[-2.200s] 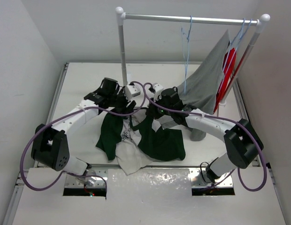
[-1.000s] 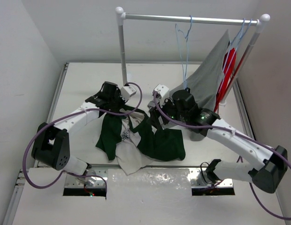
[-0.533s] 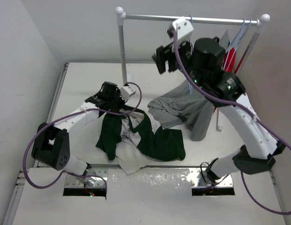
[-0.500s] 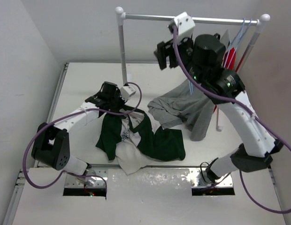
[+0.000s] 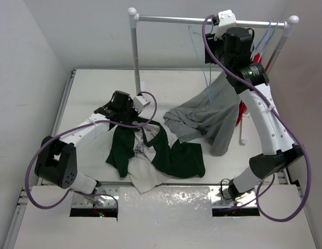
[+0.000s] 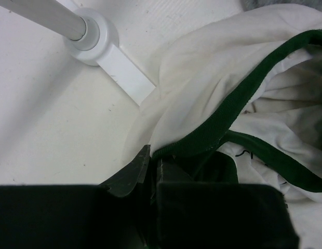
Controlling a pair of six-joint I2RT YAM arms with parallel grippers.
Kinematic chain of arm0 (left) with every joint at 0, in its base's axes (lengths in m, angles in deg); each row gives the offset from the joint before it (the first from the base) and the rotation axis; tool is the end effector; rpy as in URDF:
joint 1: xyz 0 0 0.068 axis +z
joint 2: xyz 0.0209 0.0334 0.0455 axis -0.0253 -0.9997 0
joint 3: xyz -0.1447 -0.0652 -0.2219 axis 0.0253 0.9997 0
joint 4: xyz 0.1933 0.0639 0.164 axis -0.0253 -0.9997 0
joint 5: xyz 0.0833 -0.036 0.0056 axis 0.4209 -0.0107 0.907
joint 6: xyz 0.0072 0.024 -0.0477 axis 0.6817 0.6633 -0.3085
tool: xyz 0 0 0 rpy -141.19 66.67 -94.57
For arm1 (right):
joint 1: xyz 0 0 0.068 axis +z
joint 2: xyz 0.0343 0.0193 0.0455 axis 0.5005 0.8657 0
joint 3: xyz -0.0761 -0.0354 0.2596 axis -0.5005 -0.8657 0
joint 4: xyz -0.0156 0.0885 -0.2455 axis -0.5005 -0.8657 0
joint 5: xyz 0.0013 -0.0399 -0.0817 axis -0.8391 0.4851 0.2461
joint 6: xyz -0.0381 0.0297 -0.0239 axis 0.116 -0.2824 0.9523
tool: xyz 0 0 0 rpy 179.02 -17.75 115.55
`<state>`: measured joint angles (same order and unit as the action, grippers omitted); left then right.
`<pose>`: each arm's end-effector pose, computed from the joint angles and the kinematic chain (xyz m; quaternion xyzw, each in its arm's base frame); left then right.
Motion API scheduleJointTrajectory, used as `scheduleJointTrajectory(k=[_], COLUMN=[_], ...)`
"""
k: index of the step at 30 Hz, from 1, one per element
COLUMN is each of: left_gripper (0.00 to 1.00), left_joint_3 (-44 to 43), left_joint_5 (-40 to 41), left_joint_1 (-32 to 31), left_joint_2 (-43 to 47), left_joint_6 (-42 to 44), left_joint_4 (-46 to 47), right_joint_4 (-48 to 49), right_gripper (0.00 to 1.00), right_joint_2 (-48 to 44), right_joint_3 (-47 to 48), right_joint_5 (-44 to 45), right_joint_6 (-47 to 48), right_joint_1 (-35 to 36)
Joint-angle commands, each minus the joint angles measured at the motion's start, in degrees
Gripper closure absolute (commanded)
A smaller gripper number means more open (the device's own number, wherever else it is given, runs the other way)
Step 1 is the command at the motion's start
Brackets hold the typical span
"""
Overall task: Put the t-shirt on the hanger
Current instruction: Pick up the hanger from the clothesline.
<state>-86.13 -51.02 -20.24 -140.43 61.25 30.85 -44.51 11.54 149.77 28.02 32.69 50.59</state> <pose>0.2829 -0.1180 0.2342 0.4190 0.8333 -0.0449 0.3579 0.3198 0.1087 0.5024 -0.0376 0.7654 0.0021 0.6425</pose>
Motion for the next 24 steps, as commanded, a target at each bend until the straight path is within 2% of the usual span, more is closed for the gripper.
scheduleJointTrajectory(k=[1,7,8,10,11,12,16,24], left_gripper=[1.0,1.0,1.0,1.0,1.0,1.0,1.0,1.0], left_joint_3=[0.27,0.35,0.35,0.35,0.44,0.44,0.44,0.35], left_joint_5=[-0.38,-0.47,-0.56,-0.56,-0.56,-0.56,-0.74,-0.65], left_joint_1=[0.42,0.42,0.42,0.51,0.42,0.42,0.42,0.42], left_joint_2=[2.38,2.47,2.47,2.47,2.47,2.47,2.47,2.65], left_joint_6=[-0.3,-0.12,-0.12,-0.12,-0.12,-0.12,-0.04,-0.3], left_joint_4=[0.89,0.8,0.8,0.8,0.89,0.8,0.8,0.45], right_joint_4=[3.0,4.5,4.59,5.11,5.46,5.99,10.56,11.36], right_gripper=[0.49,0.67,0.75,0.85,0.95,1.0,1.0,1.0], right_joint_2=[0.64,0.65,0.65,0.38,-0.23,-0.67,-3.92,-5.07], right_joint_3=[-2.64,-4.49,-4.49,-4.67,-5.45,-6.07,-9.67,-6.87], right_joint_5=[-5.85,-9.02,-9.02,-9.02,-8.93,-8.49,-8.49,-11.47], right_joint_6=[-3.24,-3.95,-3.77,-3.42,-3.07,-2.89,-1.31,0.18], right_joint_1=[-1.66,-2.45,-2.45,-2.54,-2.45,-2.45,-2.45,-2.45])
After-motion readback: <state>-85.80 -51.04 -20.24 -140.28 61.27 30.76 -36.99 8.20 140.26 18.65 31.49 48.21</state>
